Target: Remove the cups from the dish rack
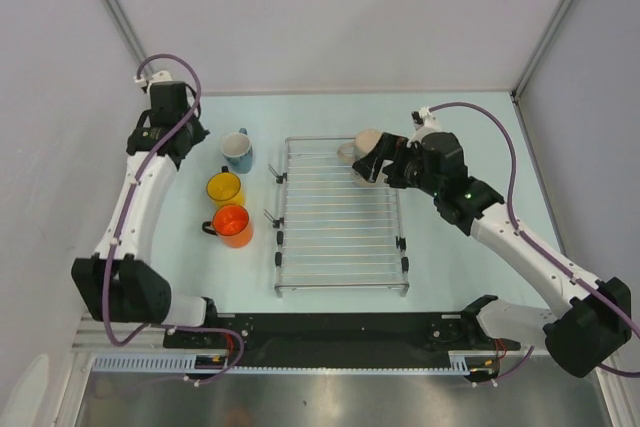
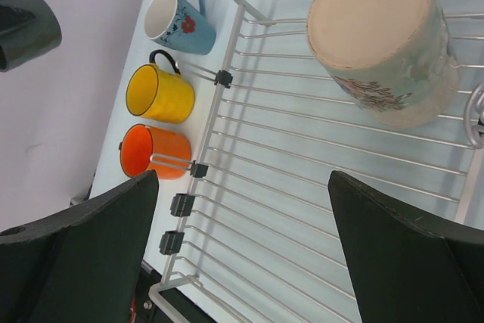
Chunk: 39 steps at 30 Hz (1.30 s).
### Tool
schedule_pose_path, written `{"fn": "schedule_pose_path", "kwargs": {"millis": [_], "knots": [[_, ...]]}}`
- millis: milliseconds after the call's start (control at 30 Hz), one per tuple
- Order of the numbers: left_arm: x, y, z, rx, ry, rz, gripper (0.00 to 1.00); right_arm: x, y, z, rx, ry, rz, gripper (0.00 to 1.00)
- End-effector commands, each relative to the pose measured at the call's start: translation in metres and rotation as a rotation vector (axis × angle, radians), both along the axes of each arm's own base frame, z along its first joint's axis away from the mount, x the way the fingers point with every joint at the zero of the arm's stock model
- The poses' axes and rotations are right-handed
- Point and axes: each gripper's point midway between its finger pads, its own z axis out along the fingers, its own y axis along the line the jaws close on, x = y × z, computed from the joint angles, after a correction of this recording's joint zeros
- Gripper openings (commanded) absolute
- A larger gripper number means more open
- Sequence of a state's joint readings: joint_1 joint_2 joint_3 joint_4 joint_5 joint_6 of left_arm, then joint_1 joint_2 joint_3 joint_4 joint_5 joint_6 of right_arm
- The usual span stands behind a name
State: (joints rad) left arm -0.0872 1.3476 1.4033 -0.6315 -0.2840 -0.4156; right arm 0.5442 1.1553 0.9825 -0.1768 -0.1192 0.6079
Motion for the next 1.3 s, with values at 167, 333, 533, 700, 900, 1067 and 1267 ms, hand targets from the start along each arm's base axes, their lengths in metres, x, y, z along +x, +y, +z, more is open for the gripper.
{"fn": "schedule_pose_path", "kwargs": {"millis": [167,333,533,700,900,1067,1267], "knots": [[0.045,0.051,-0.017,-0.045,0.046,0.134,0.00,-0.001,-0.005,0.012,-0.010,-0.064,-0.011,1.00],[0.061,0.056,-0.061,-0.072,0.150,0.151,0.00,-0.003,-0.006,-0.003,-0.033,-0.041,-0.006,1.00],[0.075,0.061,-0.114,-0.107,0.260,0.146,0.00,0.000,-0.011,-0.017,-0.095,-0.042,-0.029,1.00],[0.082,0.058,-0.145,-0.131,0.319,0.133,0.00,0.003,-0.009,-0.027,-0.120,-0.018,-0.019,0.99],[0.085,0.057,-0.162,-0.139,0.353,0.130,0.01,0.008,-0.007,-0.033,-0.111,-0.004,-0.024,1.00],[0.092,0.058,-0.178,-0.157,0.394,0.126,0.00,0.010,-0.002,-0.036,-0.101,0.014,-0.018,1.00],[0.092,0.062,-0.194,-0.182,0.445,0.137,0.00,0.012,-0.002,-0.036,-0.109,0.015,-0.022,1.00]]}}
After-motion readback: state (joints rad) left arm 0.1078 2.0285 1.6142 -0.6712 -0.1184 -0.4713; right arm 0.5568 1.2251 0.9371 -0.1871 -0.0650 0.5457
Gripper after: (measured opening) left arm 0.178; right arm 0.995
